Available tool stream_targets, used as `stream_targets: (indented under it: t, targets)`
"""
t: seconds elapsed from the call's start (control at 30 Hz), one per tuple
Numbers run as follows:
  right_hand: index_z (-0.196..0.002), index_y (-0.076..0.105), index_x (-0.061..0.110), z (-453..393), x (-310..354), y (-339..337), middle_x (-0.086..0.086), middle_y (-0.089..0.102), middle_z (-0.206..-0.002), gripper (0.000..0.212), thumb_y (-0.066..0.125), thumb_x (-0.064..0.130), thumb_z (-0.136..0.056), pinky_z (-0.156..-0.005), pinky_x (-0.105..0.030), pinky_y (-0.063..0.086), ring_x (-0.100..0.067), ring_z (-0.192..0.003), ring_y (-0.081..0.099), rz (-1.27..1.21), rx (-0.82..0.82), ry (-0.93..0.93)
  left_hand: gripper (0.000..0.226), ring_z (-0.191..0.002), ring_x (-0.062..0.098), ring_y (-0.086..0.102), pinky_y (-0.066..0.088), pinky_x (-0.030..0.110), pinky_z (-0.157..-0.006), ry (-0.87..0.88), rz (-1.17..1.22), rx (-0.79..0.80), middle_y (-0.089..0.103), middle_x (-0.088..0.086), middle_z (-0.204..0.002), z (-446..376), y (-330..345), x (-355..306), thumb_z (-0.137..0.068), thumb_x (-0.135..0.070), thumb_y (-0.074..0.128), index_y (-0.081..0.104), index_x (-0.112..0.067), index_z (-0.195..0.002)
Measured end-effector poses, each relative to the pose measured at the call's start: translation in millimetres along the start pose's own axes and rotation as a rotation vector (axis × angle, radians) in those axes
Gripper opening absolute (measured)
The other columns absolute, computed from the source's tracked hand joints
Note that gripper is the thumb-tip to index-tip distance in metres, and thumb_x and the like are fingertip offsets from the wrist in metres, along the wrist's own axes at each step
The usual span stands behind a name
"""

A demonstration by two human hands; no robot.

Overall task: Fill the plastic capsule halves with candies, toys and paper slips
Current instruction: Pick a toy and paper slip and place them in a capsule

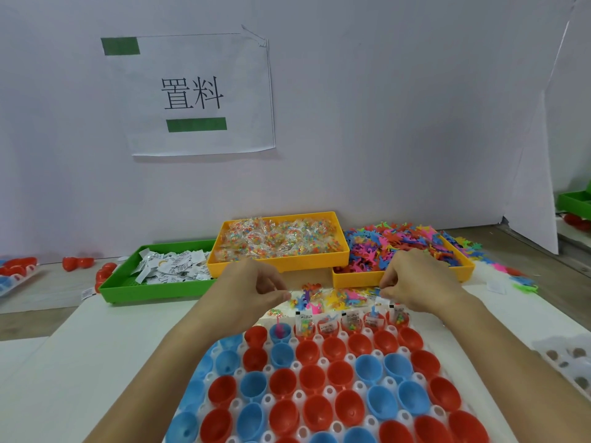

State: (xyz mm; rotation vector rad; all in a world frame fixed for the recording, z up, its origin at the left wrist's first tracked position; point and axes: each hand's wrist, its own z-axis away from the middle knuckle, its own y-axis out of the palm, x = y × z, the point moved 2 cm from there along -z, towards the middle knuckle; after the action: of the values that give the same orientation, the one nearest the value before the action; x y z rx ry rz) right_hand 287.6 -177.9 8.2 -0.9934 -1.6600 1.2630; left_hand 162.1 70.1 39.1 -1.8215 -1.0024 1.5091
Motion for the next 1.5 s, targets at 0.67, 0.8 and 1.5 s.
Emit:
stream_targets:
  t: [0.67, 0.8, 1.5]
  targets:
    - [-0.087, 0.078, 0.011, 24, 61, -60, 0.001, 0.074, -0.069, 0.008, 0.072, 0.006, -0.088, -0.062, -0.031, 0.052, -0.011, -0.066, 0.067, -0.995, 0.207, -0.539, 0.025, -0.086, 0.023, 0.074, 0.058, 0.024, -0.065, -0.077, 0.816, 0.147, 0.076, 0.002, -0.088, 6, 10, -33, -0.084, -0.034, 0.068, 0.071, -0.015, -0.101]
    - [-0.091, 0.079, 0.006, 24, 68, -56, 0.006, 0.072, -0.067, 0.012, 0.071, -0.002, -0.087, -0.061, -0.011, 0.049, -0.001, -0.065, 0.067, -1.079, 0.213, -0.578, 0.039, -0.075, 0.019, 0.069, 0.055, 0.022, -0.062, -0.116, 1.015, 0.219, 0.073, 0.010, -0.087, 6, 10, -35, -0.070, -0.025, 0.076, 0.069, -0.008, -0.105]
    - [-0.091, 0.078, 0.023, 12, 48, -55, 0.001, 0.073, -0.076, 0.017, 0.063, 0.022, -0.098, -0.058, -0.013, 0.048, -0.009, -0.063, 0.067, -0.923, 0.014, -0.344, 0.021, -0.066, 0.014, 0.062, 0.050, 0.026, -0.070, -0.204, 0.344, 0.062, 0.069, 0.005, -0.074, 6, -9, -8, -0.082, 0.003, 0.069, 0.072, -0.017, -0.078]
